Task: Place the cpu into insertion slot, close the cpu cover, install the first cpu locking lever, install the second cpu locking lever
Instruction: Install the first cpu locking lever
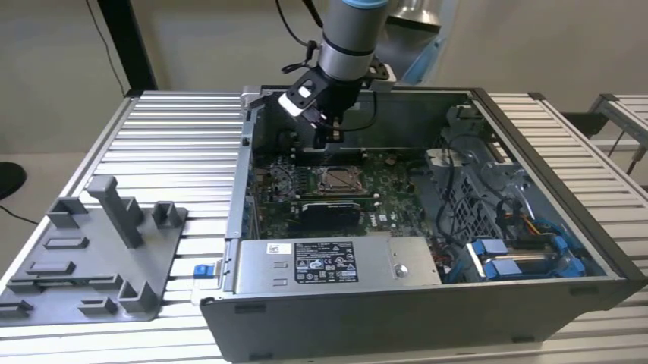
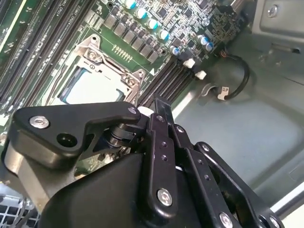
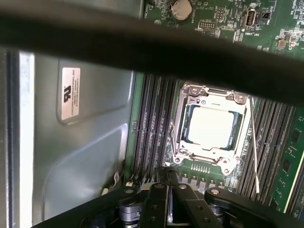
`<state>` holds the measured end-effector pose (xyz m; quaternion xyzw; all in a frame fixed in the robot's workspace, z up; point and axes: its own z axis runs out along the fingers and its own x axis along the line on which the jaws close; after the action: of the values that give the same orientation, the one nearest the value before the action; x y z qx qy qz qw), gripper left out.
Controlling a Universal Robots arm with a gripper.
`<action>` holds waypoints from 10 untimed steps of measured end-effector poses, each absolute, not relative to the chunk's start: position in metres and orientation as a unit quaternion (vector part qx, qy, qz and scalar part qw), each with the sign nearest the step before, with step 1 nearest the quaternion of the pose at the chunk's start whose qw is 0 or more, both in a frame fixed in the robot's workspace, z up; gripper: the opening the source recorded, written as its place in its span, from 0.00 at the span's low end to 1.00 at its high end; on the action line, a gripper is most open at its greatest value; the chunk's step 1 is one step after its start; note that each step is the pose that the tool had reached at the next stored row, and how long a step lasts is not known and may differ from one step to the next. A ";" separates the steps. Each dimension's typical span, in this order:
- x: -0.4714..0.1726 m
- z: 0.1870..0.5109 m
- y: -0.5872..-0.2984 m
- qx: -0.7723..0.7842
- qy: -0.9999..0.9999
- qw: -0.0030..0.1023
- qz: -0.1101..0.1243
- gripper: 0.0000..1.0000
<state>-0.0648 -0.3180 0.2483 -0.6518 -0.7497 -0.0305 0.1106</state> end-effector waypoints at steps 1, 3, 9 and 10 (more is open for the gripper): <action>-0.065 0.246 -0.318 -0.652 -0.750 0.111 -0.031 0.00; -0.066 0.242 -0.318 -0.652 -0.750 0.111 -0.032 0.00; -0.063 0.236 -0.317 -0.651 -0.750 0.113 -0.034 0.00; -0.063 0.236 -0.317 -0.651 -0.750 0.113 -0.034 0.00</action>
<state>-0.0627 -0.3170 0.2357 -0.6513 -0.7495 -0.0343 0.1133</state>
